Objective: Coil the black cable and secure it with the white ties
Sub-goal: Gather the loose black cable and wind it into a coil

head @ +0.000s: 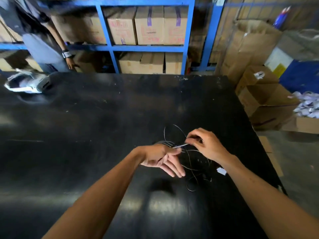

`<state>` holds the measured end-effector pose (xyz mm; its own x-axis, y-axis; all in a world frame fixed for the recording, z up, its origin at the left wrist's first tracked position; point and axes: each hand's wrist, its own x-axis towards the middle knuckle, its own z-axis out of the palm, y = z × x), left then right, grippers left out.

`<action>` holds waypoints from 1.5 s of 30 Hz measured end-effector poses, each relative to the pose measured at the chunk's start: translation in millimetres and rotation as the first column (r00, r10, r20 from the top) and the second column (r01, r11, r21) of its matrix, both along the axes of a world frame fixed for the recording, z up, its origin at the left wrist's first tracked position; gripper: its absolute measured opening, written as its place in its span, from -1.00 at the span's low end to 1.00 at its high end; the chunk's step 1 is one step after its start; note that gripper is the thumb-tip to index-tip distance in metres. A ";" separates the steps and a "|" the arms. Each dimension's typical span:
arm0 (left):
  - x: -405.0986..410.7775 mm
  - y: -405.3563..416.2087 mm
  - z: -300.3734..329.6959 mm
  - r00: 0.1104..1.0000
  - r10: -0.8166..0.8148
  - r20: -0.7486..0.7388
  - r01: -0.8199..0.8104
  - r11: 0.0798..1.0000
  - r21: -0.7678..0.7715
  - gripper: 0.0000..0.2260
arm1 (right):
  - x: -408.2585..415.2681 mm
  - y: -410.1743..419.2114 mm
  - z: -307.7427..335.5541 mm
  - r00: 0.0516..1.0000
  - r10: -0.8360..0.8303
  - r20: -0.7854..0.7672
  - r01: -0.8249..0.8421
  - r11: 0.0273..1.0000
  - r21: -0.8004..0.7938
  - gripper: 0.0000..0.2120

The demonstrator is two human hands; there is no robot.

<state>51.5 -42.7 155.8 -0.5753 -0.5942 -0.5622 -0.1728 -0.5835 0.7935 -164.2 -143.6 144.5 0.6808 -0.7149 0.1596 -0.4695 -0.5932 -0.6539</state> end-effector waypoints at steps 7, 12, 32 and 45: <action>42.6 -19.1 126.8 0.729 0.369 -0.577 -0.584 0.775 -0.241 -0.45 | 24.6 16.5 20.5 0.941 -0.267 0.207 0.198 0.933 0.301 -0.79; 76.1 -26.7 166.3 0.522 0.565 -0.639 -0.823 0.531 -0.202 -0.53 | 27.2 51.4 52.2 0.897 -0.242 0.369 0.138 0.948 0.287 -0.64; 10.1 5.0 217.0 0.860 -0.051 -0.508 -0.145 0.930 -0.339 -0.48 | 45.4 -22.2 207.1 0.834 -0.262 0.486 0.239 0.965 0.112 -0.75; 82.0 -18.0 191.4 0.744 0.491 -0.453 -0.642 0.714 -0.281 -0.49 | 3.2 84.5 185.7 0.893 -0.077 0.443 -0.033 0.971 0.235 -0.83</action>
